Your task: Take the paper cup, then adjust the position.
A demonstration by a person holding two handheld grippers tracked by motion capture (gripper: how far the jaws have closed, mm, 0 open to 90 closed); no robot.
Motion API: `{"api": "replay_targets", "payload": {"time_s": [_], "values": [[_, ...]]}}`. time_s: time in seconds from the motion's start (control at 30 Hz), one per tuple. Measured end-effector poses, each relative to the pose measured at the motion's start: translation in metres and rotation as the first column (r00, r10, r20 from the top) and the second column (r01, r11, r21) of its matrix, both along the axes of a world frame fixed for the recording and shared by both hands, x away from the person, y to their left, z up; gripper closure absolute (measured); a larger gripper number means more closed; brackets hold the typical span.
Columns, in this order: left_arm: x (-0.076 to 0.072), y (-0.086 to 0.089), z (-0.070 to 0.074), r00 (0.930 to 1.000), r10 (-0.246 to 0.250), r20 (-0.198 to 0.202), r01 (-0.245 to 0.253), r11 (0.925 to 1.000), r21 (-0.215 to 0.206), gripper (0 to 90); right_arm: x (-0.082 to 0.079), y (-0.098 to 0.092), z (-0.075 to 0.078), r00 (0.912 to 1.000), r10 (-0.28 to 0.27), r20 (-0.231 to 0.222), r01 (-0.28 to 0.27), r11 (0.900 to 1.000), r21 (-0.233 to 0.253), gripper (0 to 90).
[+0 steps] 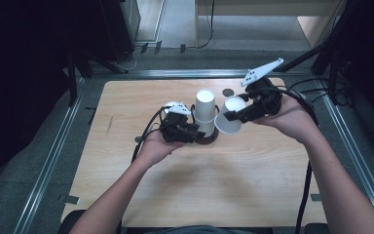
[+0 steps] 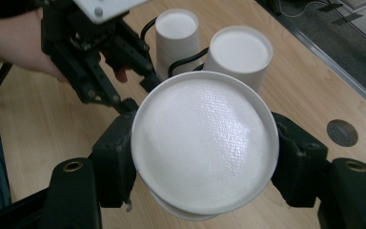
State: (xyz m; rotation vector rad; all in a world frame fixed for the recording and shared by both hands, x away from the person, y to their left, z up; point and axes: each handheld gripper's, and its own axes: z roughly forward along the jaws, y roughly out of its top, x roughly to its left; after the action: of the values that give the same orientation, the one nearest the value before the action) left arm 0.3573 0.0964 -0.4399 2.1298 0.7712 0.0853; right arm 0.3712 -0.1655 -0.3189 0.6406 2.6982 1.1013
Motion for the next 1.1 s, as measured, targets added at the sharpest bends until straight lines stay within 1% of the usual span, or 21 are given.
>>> {"api": "replay_targets", "payload": {"time_s": [0.03,0.07,0.1,0.13,0.23,0.27,0.3,0.37,0.47,0.5,0.6,0.63,0.67,0.77,0.8,0.87,0.9,0.97,1.0,1.07,1.1], "values": [[-0.002,0.003,-0.001,0.9996,-0.018,-0.021,0.018,0.9998,0.001,51.6,-0.004,-0.005,-0.01,0.9999,-0.01,-0.003,0.01,1.0,-0.011,34.2],[-0.002,0.003,-0.001,0.9996,-0.018,-0.021,0.018,0.9998,0.001,51.1,-0.004,-0.005,-0.01,0.9999,-0.01,-0.003,0.01,1.0,-0.011,34.2],[-0.003,0.004,-0.002,0.9989,-0.032,-0.034,0.032,0.9995,0.005,51.1,-0.005,-0.006,-0.014,0.9999,-0.011,-0.005,0.011,1.0,-0.007,34.3],[-0.005,0.006,-0.003,0.9987,-0.039,-0.034,0.039,0.9992,0.007,49.4,-0.007,-0.008,-0.019,0.9998,-0.011,-0.014,0.011,1.0,0.0,34.3],[-0.008,0.01,-0.006,0.9985,-0.046,-0.028,0.047,0.9989,0.002,45.2,-0.013,-0.01,-0.035,0.9999,0.002,-0.017,-0.002,1.0,-0.003,34.2],[-0.009,0.011,-0.006,0.9983,-0.053,-0.023,0.053,0.9986,0.002,45.2,-0.013,-0.01,-0.035,0.9999,0.002,-0.017,-0.002,1.0,-0.003,34.2],[-0.01,0.012,-0.007,0.9978,-0.065,-0.016,0.065,0.9979,0.003,44.0,-0.016,-0.009,-0.042,0.9999,0.008,-0.008,-0.008,1.0,-0.003,34.2],[-0.013,0.014,-0.008,0.9971,-0.076,0.006,0.076,0.997,0.015,43.4,-0.017,-0.009,-0.045,0.9999,0.013,-0.008,-0.013,1.0,-0.002,34.2],[-0.018,0.017,-0.01,0.9958,-0.089,0.022,0.089,0.9958,0.024,41.8,-0.022,-0.008,-0.055,0.9994,0.033,-0.008,-0.033,0.999,0.004,34.1],[-0.021,0.019,-0.011,0.9946,-0.102,0.022,0.101,0.9945,0.029,41.6,-0.024,-0.007,-0.062,0.999,0.043,-0.014,-0.043,0.999,0.005,34.1],[-0.024,0.021,-0.013,0.9925,-0.12,0.022,0.119,0.9924,0.03,41.4,-0.027,-0.007,-0.068,0.9985,0.051,-0.021,-0.051,0.999,0.004,34.0],[-0.026,0.023,-0.016,0.9911,-0.132,0.016,0.131,0.9906,0.039,44.1,-0.03,-0.005,-0.076,0.9975,0.063,-0.031,-0.063,0.998,0.004,34.0],[-0.026,0.023,-0.016,0.9911,-0.132,0.016,0.131,0.9906,0.039,44.2,-0.03,-0.005,-0.076,0.9975,0.063,-0.031,-0.063,0.998,0.004,34.0],[-0.031,0.028,-0.025,0.9884,-0.151,0.015,0.151,0.9878,0.038,43.7,-0.033,-0.002,-0.088,0.9964,0.073,-0.043,-0.073,0.997,0.007,34.0],[-0.032,0.029,-0.026,0.9865,-0.163,0.019,0.162,0.9859,0.044,42.2,-0.034,0.0,-0.095,0.9956,0.079,-0.051,-0.078,0.997,0.017,34.0],[-0.034,0.03,-0.029,0.9847,-0.171,0.033,0.17,0.9846,0.043,41.2,-0.034,0.001,-0.099,0.995,0.082,-0.056,-0.081,0.997,0.016,34.0],[-0.034,0.032,-0.029,0.9849,-0.17,0.032,0.169,0.985,0.035,39.3,-0.034,0.004,-0.105,0.9944,0.083,-0.065,-0.082,0.996,0.017,34.0],[-0.034,0.032,-0.029,0.9858,-0.166,0.027,0.165,0.9857,0.033,36.7,-0.034,0.005,-0.107,0.9942,0.084,-0.066,-0.084,0.996,0.015,34.0],[-0.033,0.034,-0.029,0.987,-0.161,0.011,0.16,0.9868,0.024,36.0,-0.034,0.008,-0.112,0.9931,0.094,-0.07,-0.093,0.996,0.013,34.0],[-0.032,0.035,-0.03,0.9873,-0.159,-0.001,0.159,0.9871,0.02,34.5,-0.034,0.009,-0.114,0.9928,0.098,-0.068,-0.098,0.995,0.016,34.0],[-0.031,0.036,-0.031,0.9872,-0.158,-0.018,0.159,0.9871,0.021,34.5,-0.033,0.01,-0.117,0.992,0.101,-0.076,-0.099,0.995,0.019,34.0]]}}
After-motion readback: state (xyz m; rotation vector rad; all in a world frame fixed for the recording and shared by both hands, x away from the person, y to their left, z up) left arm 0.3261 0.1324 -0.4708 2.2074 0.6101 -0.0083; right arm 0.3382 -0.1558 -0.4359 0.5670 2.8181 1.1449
